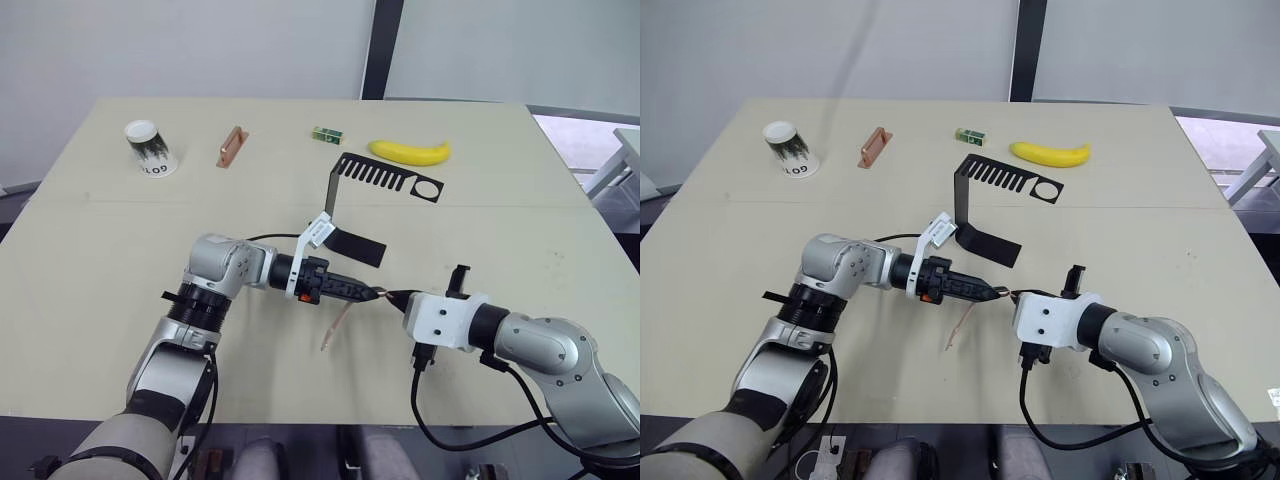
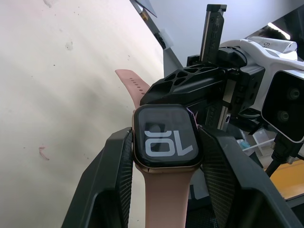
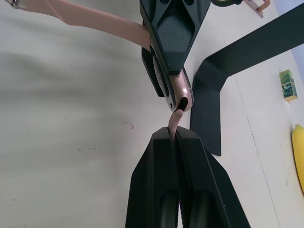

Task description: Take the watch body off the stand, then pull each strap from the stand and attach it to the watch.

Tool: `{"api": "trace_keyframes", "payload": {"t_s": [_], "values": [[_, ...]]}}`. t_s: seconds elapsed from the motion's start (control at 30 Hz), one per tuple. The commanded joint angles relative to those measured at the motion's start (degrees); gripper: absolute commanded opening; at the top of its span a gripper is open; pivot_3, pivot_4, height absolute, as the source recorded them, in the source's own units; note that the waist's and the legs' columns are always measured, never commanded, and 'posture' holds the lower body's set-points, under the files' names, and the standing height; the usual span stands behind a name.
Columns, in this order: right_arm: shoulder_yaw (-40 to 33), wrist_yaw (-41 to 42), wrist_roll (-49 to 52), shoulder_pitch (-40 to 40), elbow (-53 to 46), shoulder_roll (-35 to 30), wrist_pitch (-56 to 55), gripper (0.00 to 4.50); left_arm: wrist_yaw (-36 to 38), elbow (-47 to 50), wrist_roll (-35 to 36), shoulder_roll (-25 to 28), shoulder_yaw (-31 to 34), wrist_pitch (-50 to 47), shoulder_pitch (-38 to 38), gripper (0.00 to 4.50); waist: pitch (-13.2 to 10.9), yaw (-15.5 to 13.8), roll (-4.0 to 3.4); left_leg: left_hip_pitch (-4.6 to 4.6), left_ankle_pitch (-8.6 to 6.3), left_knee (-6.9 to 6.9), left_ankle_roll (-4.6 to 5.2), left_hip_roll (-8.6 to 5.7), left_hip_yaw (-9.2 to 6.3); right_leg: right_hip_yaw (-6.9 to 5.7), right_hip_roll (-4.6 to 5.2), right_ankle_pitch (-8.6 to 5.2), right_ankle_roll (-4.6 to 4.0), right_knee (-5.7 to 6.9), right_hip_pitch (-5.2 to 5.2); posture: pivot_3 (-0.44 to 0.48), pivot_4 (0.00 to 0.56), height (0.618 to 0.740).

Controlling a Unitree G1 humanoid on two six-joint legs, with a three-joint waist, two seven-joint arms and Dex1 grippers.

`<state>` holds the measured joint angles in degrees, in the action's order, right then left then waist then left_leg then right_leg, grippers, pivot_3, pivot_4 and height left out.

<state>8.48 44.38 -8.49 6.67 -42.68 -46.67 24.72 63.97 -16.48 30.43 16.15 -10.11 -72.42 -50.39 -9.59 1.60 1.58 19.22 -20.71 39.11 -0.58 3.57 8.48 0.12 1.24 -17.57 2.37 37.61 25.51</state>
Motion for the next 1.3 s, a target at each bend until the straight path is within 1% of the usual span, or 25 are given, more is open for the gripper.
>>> {"api": "trace_keyframes", "payload": {"t_s": [0.03, 1.3], "values": [[-0.3, -0.1, 0.3, 1.4, -1.8, 0.6, -1.3, 0.00, 0.7, 2.1, 2.7, -1.7, -0.6, 0.4, -0.2, 1.60, 0.0, 0.0, 0.00, 0.00, 0.00, 0.00, 0.00, 0.00, 0.00, 0.00, 0.00, 0.00, 0.00, 0.00, 0.00, 0.000, 0.150, 0.740], [-0.8, 0.2, 0.5, 1.7, -2.1, 0.2, -0.8, 0.00, 0.5, 1.0, 2.4, -2.1, -0.4, 1.4, -0.8, 1.60, 0.0, 0.0, 0.00, 0.00, 0.00, 0.00, 0.00, 0.00, 0.00, 0.00, 0.00, 0.00, 0.00, 0.00, 0.00, 0.000, 0.150, 0.740]]}}
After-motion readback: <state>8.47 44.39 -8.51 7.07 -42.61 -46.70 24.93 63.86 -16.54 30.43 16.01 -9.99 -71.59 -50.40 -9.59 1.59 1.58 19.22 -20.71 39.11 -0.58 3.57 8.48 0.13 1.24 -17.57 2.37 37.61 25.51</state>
